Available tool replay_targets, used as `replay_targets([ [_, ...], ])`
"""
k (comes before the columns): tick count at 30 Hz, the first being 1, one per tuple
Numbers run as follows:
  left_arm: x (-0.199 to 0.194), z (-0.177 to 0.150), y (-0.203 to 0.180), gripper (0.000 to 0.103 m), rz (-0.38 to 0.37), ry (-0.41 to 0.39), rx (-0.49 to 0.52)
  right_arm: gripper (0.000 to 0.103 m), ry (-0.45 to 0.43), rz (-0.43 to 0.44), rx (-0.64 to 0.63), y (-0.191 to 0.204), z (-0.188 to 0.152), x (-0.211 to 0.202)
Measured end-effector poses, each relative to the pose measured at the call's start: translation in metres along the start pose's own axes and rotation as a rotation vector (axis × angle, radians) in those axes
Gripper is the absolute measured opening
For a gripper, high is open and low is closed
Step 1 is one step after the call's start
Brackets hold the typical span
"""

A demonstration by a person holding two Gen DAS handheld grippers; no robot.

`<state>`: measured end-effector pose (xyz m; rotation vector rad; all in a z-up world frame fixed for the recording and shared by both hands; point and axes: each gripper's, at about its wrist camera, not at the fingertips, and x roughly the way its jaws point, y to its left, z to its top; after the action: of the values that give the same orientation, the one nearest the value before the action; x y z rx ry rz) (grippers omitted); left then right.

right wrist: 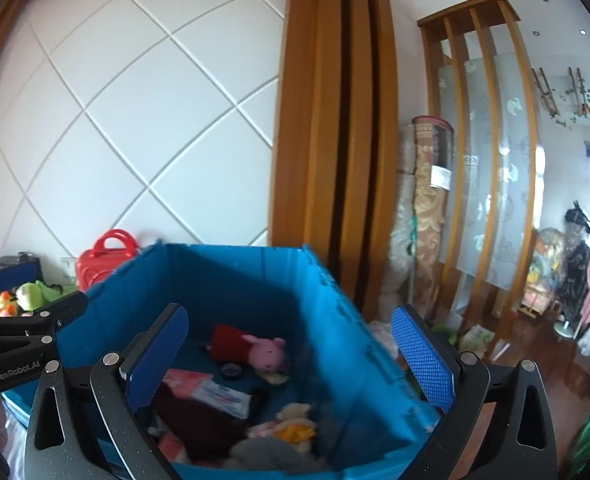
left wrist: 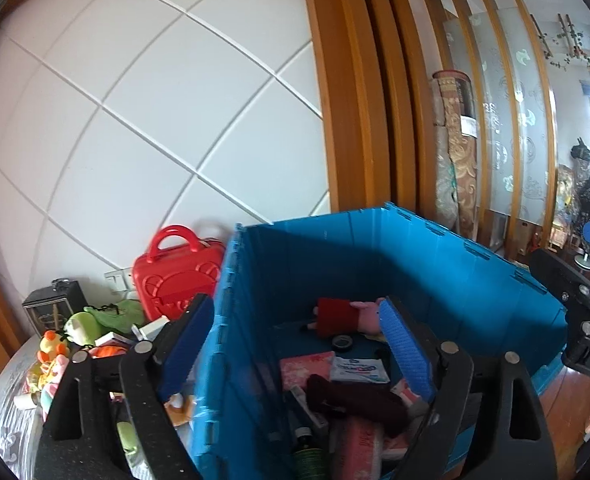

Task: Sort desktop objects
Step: 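Move both grippers back toward the pile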

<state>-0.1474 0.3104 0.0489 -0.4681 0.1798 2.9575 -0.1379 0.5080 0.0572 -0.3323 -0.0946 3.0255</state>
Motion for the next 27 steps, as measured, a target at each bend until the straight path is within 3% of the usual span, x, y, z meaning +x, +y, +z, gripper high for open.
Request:
replay_targets([
  [9, -0.029, -0.011, 0.077, 0.091, 0.056, -0.044, -0.068, 0.103, -0.061, 0.104, -0.055, 0.072, 0.010, -0.021],
  [16, -0.050, -0.033, 0.170, 0.091, 0.112, -0.051, -0.123, 0.103, -0.102, 0.183, -0.093, 0.156, 0.018, -0.040],
  [21, -0.059, -0.052, 0.249, 0.091, 0.158, -0.023, -0.166, 0.103, -0.098, 0.226, -0.121, 0.231, 0.019, -0.051],
  [27, -0.060, -0.090, 0.344, 0.091, 0.226, 0.063, -0.186, 0.103, -0.067, 0.282, -0.166, 0.327, 0.009, -0.059],
])
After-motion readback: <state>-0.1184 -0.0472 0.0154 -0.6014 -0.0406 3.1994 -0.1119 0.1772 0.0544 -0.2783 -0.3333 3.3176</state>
